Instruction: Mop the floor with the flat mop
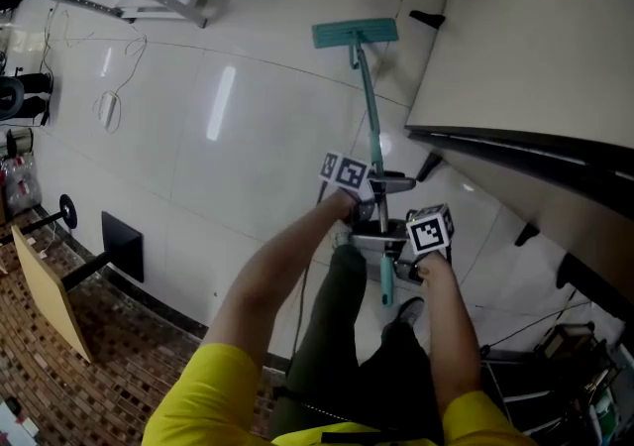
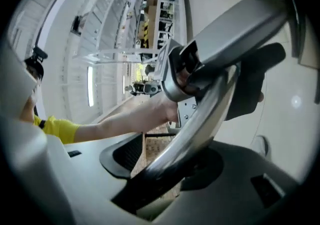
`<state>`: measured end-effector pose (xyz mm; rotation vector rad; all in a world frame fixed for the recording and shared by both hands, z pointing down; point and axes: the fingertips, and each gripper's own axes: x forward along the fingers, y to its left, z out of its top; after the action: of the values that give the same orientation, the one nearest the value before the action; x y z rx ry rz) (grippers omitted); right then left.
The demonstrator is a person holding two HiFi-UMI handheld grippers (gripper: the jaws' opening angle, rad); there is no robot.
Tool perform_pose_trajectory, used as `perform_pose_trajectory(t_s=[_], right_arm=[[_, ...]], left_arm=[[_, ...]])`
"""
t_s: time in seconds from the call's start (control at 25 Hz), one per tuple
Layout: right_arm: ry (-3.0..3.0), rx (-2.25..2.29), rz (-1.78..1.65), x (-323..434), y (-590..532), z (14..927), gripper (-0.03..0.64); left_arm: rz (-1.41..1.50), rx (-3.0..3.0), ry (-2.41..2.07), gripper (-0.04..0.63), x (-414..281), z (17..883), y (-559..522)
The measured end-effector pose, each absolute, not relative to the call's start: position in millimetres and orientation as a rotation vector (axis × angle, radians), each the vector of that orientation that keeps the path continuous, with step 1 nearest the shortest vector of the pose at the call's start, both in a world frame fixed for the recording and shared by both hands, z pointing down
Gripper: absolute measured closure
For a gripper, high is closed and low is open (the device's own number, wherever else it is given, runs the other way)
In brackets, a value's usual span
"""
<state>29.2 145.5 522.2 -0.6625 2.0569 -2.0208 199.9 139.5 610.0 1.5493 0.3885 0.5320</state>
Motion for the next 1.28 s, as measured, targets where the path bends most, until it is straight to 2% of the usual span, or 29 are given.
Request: perform_pose_trajectory(t_s=[0.08,0.24,0.32,0.48,0.68,0.8,0.92,1.08,1.28], right_arm=[[2.035,-0.720,-1.988,51.9,100.5,550.9,0.407],[1.885,-0.781,-1.884,79.8,55.5,556.1,0.407],[1.937,-0.751,-1.917,68.4,59.5,548.5,0.405],[2.062,-0.647,-2.100,10.8,132.4,527.5,0.397],[2.016,-0.467,-2.268,-54.3,296.9,468.5,0.392],[2.012,-0.321,-2.380,-73.1,380.4,429.6,0.392],[2.018,-0.262,-2.456,-75.1,414.9,417.1,0.391],[2.097,-0.274,-2.423,-65.0,372.8,448.6,0.394],[2.222,-0.332,-2.306,-49.0,239.2,501.5,0.397]], left_arm=[[0.572,1.597,0.374,0.331,221.1,633.6,91.6],[0.686,1.620,0.411,0.336,242.5,644.6,52.2],[0.689,1.625,0.421,0.333,237.6,637.2,57.3],[0.522,1.612,0.338,0.339,193.4,615.9,117.4],[0.443,1.536,0.235,0.330,116.2,560.6,259.4],[0.390,1.473,0.118,0.330,83.4,532.7,332.1],[0.323,1.427,0.036,0.330,70.4,529.7,363.8],[0.286,1.481,0.024,0.322,83.4,552.3,309.0],[0.258,1.610,0.042,0.319,105.0,588.8,163.1]])
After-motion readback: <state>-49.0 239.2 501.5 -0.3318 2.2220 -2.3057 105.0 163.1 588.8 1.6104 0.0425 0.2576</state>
